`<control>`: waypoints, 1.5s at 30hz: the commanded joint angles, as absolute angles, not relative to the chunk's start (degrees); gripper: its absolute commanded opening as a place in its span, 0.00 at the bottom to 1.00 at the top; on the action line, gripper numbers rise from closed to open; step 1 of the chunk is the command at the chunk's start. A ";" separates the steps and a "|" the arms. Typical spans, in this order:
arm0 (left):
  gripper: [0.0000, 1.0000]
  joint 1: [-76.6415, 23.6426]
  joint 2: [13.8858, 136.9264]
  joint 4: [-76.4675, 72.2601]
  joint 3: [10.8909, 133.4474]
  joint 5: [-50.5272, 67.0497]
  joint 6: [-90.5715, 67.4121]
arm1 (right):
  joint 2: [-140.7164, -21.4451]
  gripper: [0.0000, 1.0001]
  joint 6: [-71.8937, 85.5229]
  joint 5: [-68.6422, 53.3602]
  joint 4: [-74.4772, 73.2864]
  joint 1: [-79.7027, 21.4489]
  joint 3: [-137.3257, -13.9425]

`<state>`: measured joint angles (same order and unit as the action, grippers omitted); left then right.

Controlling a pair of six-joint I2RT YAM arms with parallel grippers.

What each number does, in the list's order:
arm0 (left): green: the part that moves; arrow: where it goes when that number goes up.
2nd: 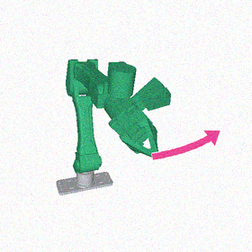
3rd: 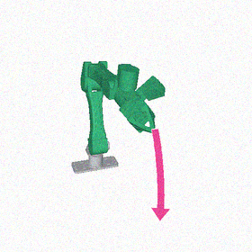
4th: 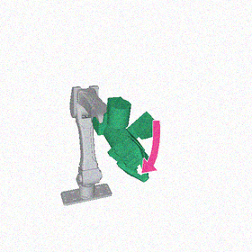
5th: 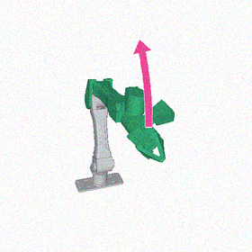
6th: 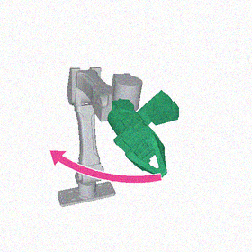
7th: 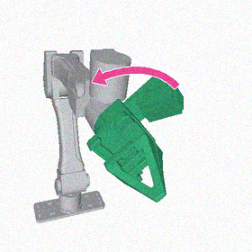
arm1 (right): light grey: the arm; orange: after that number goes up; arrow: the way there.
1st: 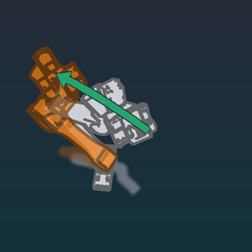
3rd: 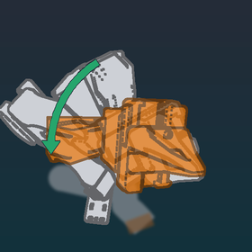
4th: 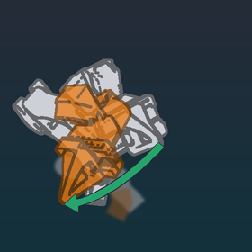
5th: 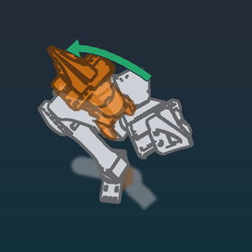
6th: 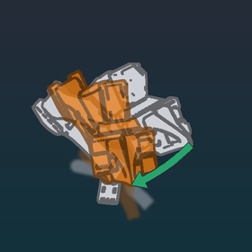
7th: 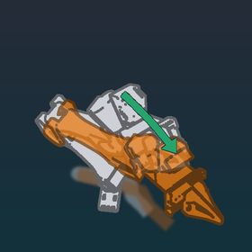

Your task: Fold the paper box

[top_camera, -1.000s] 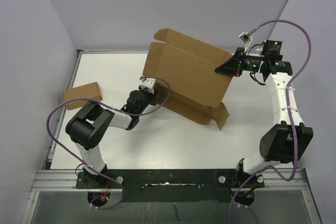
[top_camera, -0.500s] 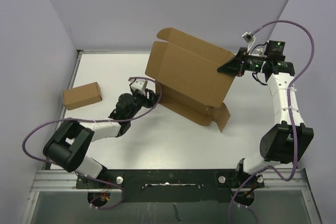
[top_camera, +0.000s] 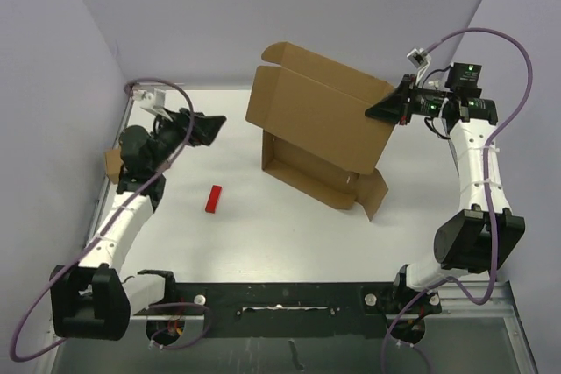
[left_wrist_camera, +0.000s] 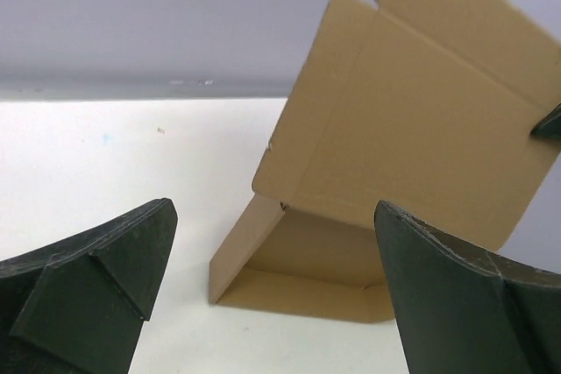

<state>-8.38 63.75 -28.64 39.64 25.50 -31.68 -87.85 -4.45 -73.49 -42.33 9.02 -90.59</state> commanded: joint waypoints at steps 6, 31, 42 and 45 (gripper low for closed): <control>0.93 -1.38 74.82 -30.26 60.11 46.54 -42.19 | -86.32 0.00 -4.36 -76.18 -43.21 8.92 -101.08; 0.72 -9.49 92.44 -15.70 85.38 48.80 -22.45 | -82.08 0.00 0.83 -80.14 -38.03 5.87 -95.95; 0.55 -9.39 96.82 -29.46 85.60 59.53 -32.89 | -82.40 0.00 -0.48 -80.75 -38.69 5.33 -95.28; 0.47 -9.33 97.93 -34.71 85.79 62.50 -37.10 | -82.40 0.00 -1.43 -80.77 -39.17 5.36 -95.11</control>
